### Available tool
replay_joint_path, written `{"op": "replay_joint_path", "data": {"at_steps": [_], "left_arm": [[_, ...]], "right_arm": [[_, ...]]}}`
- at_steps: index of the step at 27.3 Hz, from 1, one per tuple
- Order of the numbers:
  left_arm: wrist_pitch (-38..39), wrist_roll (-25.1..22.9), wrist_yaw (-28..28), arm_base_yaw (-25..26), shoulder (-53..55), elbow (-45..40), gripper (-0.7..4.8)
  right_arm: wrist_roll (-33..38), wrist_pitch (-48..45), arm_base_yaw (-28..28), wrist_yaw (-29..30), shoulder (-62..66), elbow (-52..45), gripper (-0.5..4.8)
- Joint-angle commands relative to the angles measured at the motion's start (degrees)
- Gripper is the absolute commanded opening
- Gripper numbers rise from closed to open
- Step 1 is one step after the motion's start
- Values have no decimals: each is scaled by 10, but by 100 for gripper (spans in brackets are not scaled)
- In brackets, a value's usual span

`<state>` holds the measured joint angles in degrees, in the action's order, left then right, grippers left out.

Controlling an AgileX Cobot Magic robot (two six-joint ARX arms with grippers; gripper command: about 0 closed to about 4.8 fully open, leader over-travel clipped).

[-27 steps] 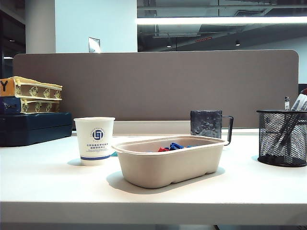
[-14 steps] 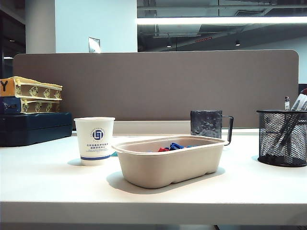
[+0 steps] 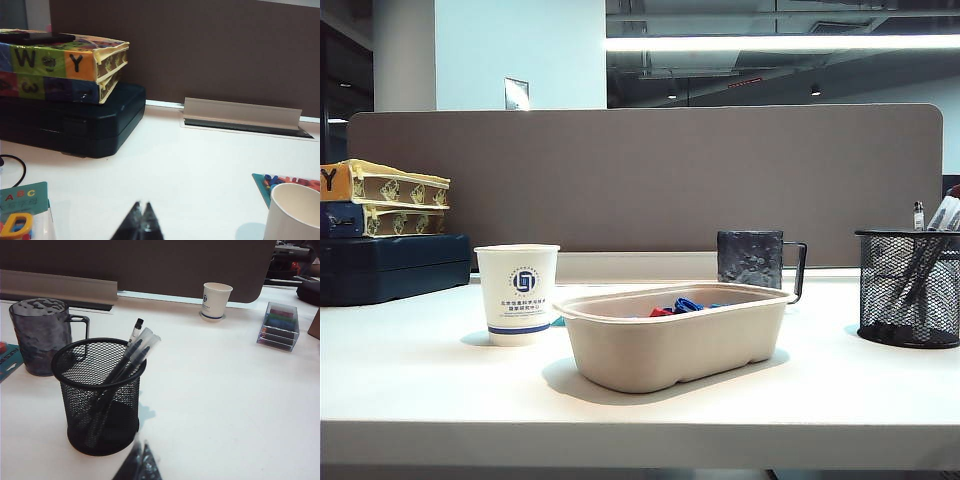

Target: Pick up one pen and put it in the pen container.

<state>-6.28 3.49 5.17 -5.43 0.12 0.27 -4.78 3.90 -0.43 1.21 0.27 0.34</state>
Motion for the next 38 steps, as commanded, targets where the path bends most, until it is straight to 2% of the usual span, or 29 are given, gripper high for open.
{"op": "replay_joint_path", "data": {"at_steps": [1,3,38], "left_arm": [[-12,0,-32,24,0,3,-5],[-11,0,-39,36,0,3,-5],[-10,0,-39,36,0,3,-5]], "right_arm": [[3,-7,1,0,-4,-3,-1],[3,-7,1,0,-4,-3,-1],[3,-7,1,0,-4,-3,-1]]}}
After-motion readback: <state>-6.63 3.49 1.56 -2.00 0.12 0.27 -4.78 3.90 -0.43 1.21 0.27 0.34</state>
